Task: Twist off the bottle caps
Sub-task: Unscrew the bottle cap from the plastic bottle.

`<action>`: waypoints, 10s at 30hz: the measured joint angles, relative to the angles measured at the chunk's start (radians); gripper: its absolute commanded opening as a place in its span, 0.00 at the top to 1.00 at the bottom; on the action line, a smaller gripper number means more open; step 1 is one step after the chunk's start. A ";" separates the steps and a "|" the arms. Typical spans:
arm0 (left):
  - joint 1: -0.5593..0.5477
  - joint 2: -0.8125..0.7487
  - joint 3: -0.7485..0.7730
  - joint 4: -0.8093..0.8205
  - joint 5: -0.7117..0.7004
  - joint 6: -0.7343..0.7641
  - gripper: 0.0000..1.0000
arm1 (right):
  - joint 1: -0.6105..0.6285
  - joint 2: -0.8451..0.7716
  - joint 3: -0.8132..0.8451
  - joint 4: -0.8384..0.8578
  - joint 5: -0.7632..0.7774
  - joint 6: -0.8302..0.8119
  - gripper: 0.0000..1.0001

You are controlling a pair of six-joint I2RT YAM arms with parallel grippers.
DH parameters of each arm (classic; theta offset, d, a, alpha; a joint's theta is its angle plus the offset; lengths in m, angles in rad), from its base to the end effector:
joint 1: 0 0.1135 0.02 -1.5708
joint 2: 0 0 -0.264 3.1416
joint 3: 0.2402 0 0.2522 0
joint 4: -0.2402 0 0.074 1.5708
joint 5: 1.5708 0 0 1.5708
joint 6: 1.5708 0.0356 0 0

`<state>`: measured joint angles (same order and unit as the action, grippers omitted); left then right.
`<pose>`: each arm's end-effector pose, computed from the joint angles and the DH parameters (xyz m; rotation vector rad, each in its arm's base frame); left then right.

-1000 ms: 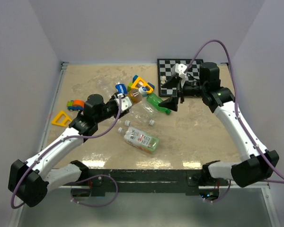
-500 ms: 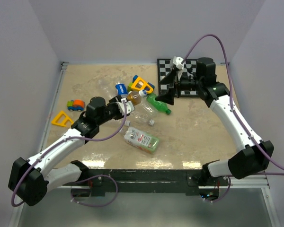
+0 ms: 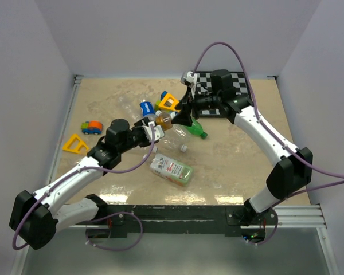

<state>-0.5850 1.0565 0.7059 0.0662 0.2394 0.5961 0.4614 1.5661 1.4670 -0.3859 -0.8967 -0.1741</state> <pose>0.1996 -0.1423 0.2851 1.1654 1.4397 -0.2142 0.3042 0.1823 0.3681 -1.1439 1.6713 1.0940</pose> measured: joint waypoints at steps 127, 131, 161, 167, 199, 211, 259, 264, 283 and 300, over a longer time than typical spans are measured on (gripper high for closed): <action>-0.005 0.012 -0.019 -0.008 0.154 0.018 1.00 | 0.053 -0.156 0.138 -0.419 0.076 -0.824 0.02; -0.005 0.012 -0.019 -0.009 0.154 0.017 1.00 | -0.004 -0.281 0.018 -0.220 0.049 -0.463 0.02; -0.005 0.026 -0.019 -0.020 0.126 -0.001 1.00 | 0.036 -0.091 -0.030 -0.168 0.111 -0.053 1.00; -0.005 0.026 -0.019 -0.018 0.131 -0.001 1.00 | 0.044 -0.001 0.138 -0.412 0.058 -0.404 1.00; -0.005 0.026 -0.018 -0.024 0.177 -0.002 1.00 | -0.005 -0.263 -0.002 -0.235 0.075 -0.472 0.02; -0.005 0.034 -0.018 -0.024 0.175 -0.010 1.00 | -0.016 -0.315 -0.134 0.040 0.226 0.204 0.14; -0.005 0.042 -0.018 -0.030 0.157 -0.010 1.00 | 0.037 -0.192 -0.166 -0.047 0.251 0.199 0.47; -0.005 0.042 -0.018 -0.031 0.153 -0.010 1.00 | 0.039 -0.192 -0.166 -0.056 0.246 0.195 0.59; -0.001 0.049 -0.018 -0.068 0.147 -0.017 1.00 | 0.050 0.053 0.186 -0.533 0.084 -0.565 0.90; -0.005 0.060 -0.009 -0.016 0.208 -0.008 1.00 | 0.146 -0.132 0.075 -0.513 0.292 -1.096 0.26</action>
<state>-0.5900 1.1160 0.6968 0.0502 0.4473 0.5880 0.6079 1.4338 1.5421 -0.8989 -0.6048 -1.2701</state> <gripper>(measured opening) 0.530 0.524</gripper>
